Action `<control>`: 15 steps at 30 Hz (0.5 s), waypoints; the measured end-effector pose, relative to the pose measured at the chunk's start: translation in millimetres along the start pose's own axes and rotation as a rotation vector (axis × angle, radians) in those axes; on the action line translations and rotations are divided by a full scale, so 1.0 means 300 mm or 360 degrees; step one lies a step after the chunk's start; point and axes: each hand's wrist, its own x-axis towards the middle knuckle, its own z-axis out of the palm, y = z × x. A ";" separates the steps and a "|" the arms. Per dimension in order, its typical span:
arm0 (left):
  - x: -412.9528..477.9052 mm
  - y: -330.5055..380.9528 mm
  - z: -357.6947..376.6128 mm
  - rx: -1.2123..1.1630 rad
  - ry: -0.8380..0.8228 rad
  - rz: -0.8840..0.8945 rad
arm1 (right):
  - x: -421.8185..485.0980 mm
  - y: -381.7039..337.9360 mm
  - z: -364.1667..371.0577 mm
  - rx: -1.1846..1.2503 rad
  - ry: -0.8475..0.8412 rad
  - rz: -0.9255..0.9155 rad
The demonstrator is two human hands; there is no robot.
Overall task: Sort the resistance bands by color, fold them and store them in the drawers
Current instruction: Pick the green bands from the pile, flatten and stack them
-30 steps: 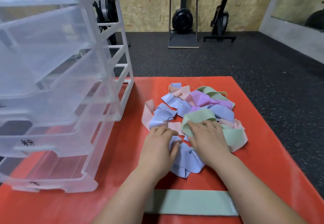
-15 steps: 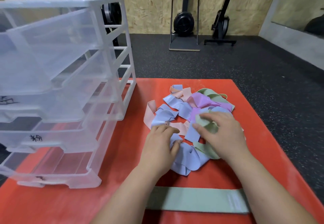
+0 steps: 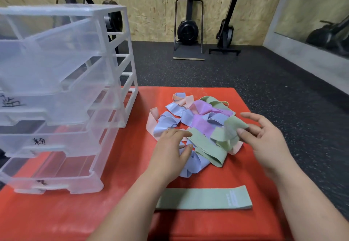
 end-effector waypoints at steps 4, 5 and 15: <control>-0.008 0.059 0.027 -0.0149 0.0013 0.0021 | -0.034 -0.021 -0.002 0.0237 0.0058 0.0068; -0.011 0.071 0.039 -0.0189 0.0004 0.0025 | -0.042 -0.015 -0.004 0.0266 0.0072 0.0084; -0.012 0.172 0.100 -0.0457 -0.0100 0.0020 | -0.078 0.044 -0.023 -0.0120 -0.0275 -0.0044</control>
